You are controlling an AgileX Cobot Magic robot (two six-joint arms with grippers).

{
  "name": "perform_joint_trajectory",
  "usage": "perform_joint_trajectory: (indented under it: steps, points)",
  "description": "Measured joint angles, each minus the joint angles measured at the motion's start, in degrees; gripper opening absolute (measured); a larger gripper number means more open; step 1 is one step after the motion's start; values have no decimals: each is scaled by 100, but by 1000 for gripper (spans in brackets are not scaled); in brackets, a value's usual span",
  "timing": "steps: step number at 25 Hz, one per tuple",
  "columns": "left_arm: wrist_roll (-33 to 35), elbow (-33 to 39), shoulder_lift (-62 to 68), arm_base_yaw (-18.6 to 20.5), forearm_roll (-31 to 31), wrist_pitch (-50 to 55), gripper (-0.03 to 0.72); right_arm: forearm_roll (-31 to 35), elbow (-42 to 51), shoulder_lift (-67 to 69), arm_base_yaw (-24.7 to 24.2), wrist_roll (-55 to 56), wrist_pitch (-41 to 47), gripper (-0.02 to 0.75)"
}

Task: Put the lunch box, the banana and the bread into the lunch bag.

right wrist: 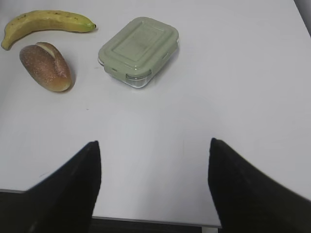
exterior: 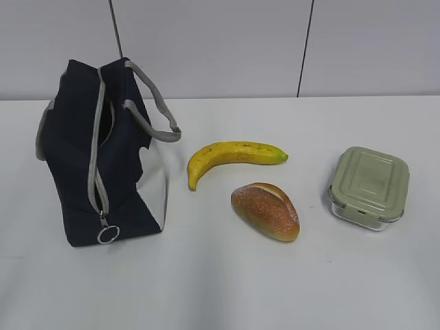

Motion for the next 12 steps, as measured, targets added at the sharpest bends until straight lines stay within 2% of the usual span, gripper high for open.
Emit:
perform_joint_trajectory:
  steps: [12]
  points:
    - [0,0,0,0,0,0,648,0,0,0,0,0,0,510]
